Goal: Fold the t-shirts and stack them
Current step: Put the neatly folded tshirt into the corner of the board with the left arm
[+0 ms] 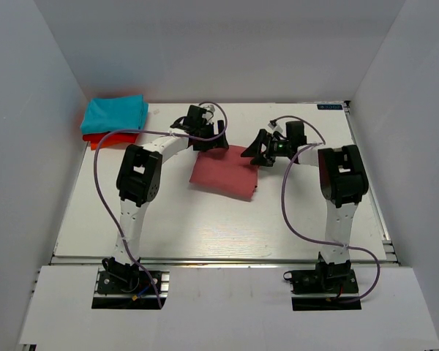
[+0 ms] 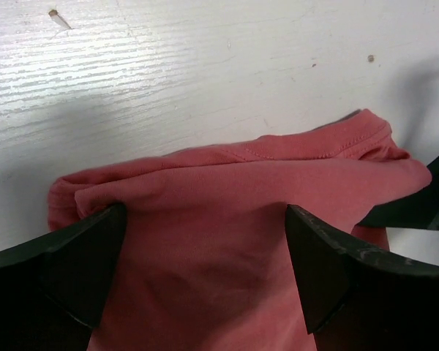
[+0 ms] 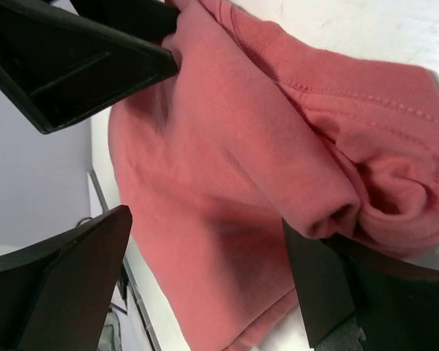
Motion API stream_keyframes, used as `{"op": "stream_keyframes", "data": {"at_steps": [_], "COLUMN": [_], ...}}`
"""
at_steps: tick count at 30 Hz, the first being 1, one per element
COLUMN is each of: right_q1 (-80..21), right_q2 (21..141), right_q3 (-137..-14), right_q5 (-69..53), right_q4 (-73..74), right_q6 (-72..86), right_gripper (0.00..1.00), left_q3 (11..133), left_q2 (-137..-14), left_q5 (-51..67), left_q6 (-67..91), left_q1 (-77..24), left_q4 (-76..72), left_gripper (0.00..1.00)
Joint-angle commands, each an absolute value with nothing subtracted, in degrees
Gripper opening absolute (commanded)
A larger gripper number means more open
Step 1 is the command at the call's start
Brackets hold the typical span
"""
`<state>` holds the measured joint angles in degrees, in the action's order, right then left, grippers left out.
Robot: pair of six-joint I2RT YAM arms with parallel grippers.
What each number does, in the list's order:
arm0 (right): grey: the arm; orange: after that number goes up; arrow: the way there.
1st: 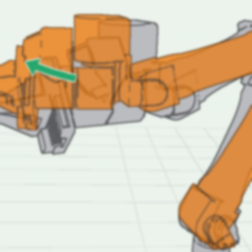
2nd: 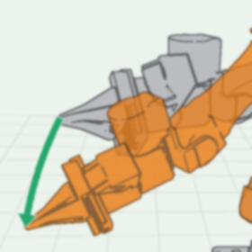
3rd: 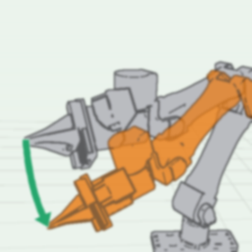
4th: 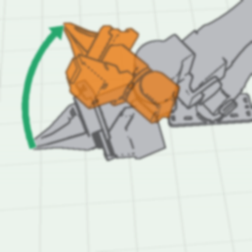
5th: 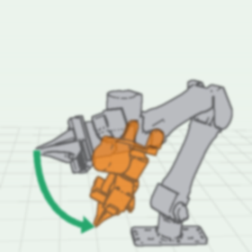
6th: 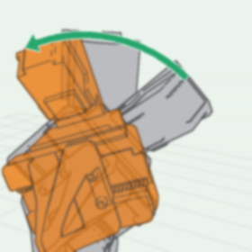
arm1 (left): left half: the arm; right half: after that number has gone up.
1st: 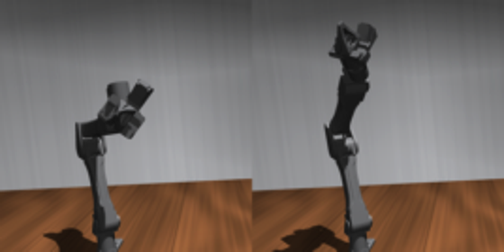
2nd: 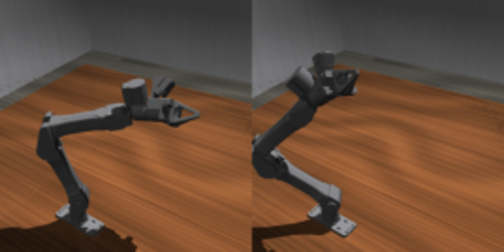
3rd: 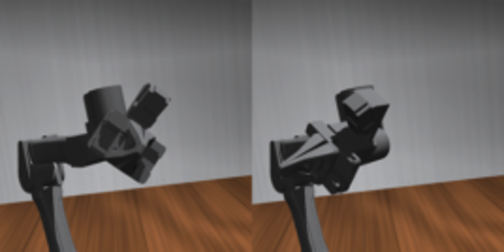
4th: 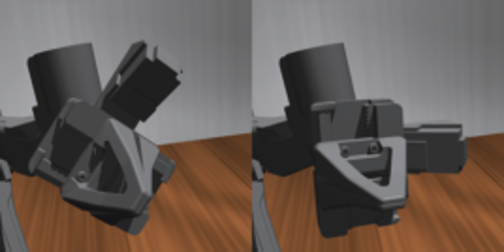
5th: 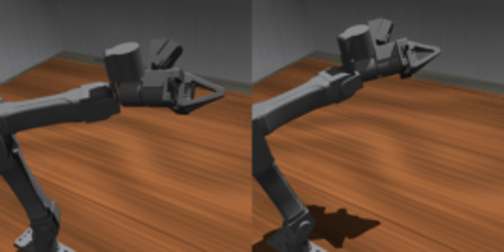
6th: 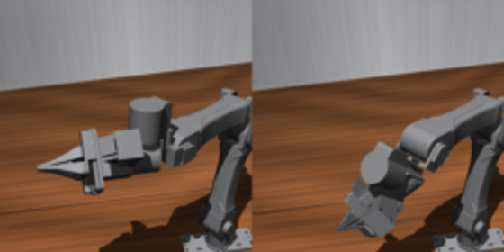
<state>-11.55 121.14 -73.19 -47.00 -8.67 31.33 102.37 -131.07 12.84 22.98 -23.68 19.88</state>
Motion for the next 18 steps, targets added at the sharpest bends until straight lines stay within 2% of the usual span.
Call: {"op": "stream_keyframes", "data": {"at_steps": [1, 5, 7, 14, 17, 18], "right_q1": [-9.1, -8.4, -8.9, -10.0, -10.3, -10.5], "right_q2": [125.1, 126.0, 125.0, 107.0, 97.0, 96.9], "right_q3": [-69.9, -68.6, -70.3, -72.4, -66.9, -63.8], "right_q5": [-43.4, -45.5, -45.9, -39.4, -36.3, -35.4], "right_q4": [-15.3, -19.2, -16.0, -4.8, -1.6, -1.6], "right_q6": [36.2, 38.4, 36.7, 26.3, 23.1, 22.6], "right_gripper": [0.9, 0.9, 0.9, 0.9, 0.9, 0.9], "left_q3": [101.7, 99.6, 99.6, 101.2, 95.8, 95.7], "left_q2": [-132.2, -132.2, -130.3, -119.7, -112.2, -110.1], "left_q5": [12.0, 14.8, 15.3, 6.4, 1.7, 1.1], "left_q6": [22.8, 22.8, 22.1, 20.1, 18.5, 17.5], "left_q1": [-22.2, -21.6, -21.6, -21.6, -21.6, -21.6], "left_q4": [18.8, 16.4, 15.3, 16.9, 15.1, 15.1], "left_gripper": [1.0, 1.0, 1.0, 1.0, 1.0, 1.0]}}
